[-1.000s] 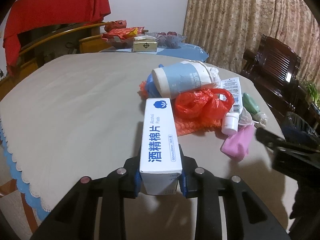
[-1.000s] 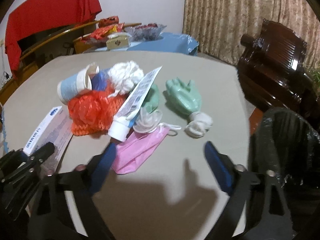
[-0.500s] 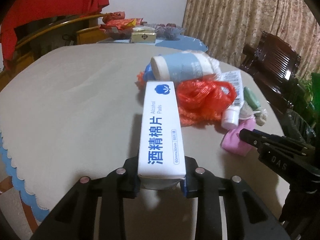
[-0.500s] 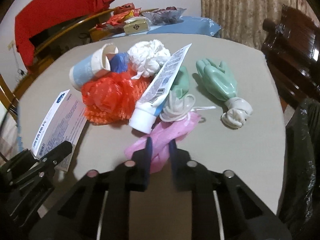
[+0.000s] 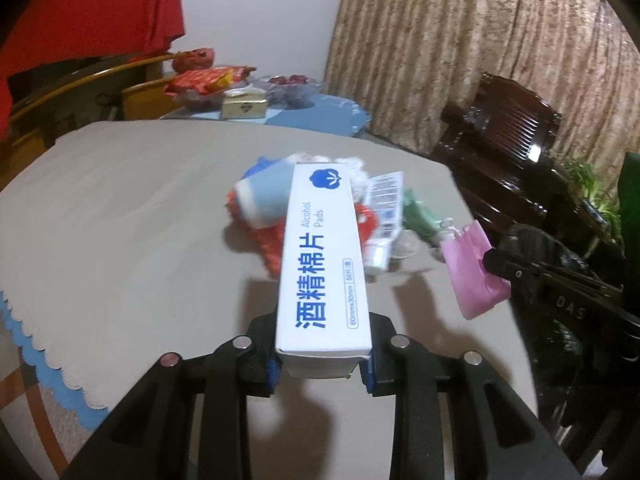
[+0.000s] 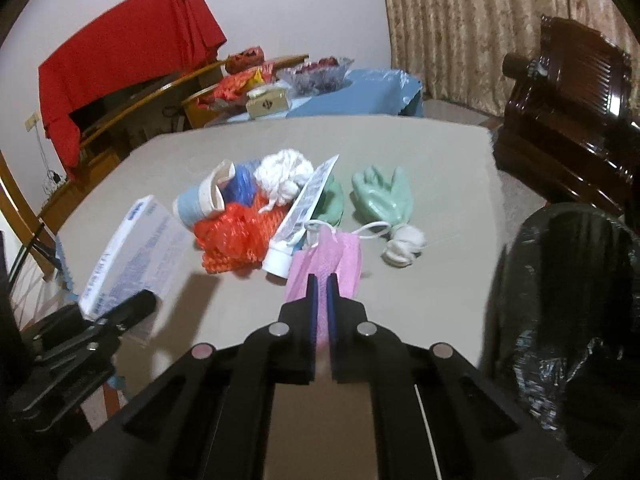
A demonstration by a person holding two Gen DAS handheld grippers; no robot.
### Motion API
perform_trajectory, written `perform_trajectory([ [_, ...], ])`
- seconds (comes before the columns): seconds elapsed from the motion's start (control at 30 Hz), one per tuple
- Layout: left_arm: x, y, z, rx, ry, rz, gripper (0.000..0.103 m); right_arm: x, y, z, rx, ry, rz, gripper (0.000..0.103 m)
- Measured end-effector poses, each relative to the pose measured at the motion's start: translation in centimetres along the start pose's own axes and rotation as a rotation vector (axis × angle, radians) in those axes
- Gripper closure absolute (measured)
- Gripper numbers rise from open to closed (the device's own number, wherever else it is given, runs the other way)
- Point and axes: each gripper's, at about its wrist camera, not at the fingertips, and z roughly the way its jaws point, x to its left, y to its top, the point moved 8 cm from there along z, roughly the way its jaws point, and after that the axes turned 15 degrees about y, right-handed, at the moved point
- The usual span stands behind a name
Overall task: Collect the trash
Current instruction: 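Carry the box with the left tool to the bin while the right tool carries the pink bag there, then return the left tool to the pile and grasp the blue-white paper cup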
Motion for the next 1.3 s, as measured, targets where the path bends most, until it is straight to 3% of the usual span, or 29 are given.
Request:
perform_trajectory([
  [0.23, -5.4, 1.8, -1.6, -0.049, -0.081, 0.064, 0.073, -1.9, 1.1, -5.9, -0.101, -0.053, 0.005, 0.099],
  [0.43, -11.8, 2.9, -2.4, -0.070, -0.182, 0.143, 0.073, -6.0, 1.3, -11.6, -0.181, -0.161, 0.039, 0.099],
  [0.6, -17.8, 3.7, -2.9, -0.080, -0.269, 0.198, 0.073, -10.8, 0.0, -16.2, -0.224, -0.276, 0.090, 0.099],
  [0.93, -29.3, 3.3, -3.7, -0.076, -0.413, 0.294, 0.072, -19.3, -4.3, -20.4, -0.245, -0.436, 0.215, 0.099],
  [0.97, -29.9, 3.3, -3.6, -0.073, -0.423, 0.297, 0.071, -20.0, -4.8, -20.7, -0.242, -0.448, 0.229, 0.095],
  [1.0, -30.5, 3.2, -3.5, -0.067, -0.436, 0.304, 0.066, -20.3, -5.0, -20.7, -0.241, -0.460, 0.240, 0.094],
  [1.03, -31.1, 3.0, -3.4, -0.060, -0.440, 0.313, 0.052, -20.8, -5.3, -20.8, -0.237, -0.470, 0.253, 0.089],
  [1.1, -31.3, 3.0, -3.3, -0.061, -0.443, 0.312, 0.046, -21.4, -5.8, -20.9, -0.236, -0.491, 0.269, 0.076],
  [1.17, -31.1, 3.2, -3.0, -0.056, -0.440, 0.313, 0.043, -21.6, -6.0, -21.2, -0.243, -0.504, 0.273, 0.049],
  [1.2, -30.9, 3.2, -2.9, -0.056, -0.435, 0.311, 0.039, -21.5, -6.0, -21.2, -0.247, -0.511, 0.267, 0.043],
  [1.27, -30.1, 3.4, -2.9, -0.059, -0.413, 0.301, 0.035, -21.2, -6.0, -21.3, -0.259, -0.538, 0.250, 0.015],
  [1.3, -29.5, 3.5, -2.9, -0.063, -0.400, 0.296, 0.031, -21.0, -5.8, -21.4, -0.263, -0.547, 0.242, 0.011],
])
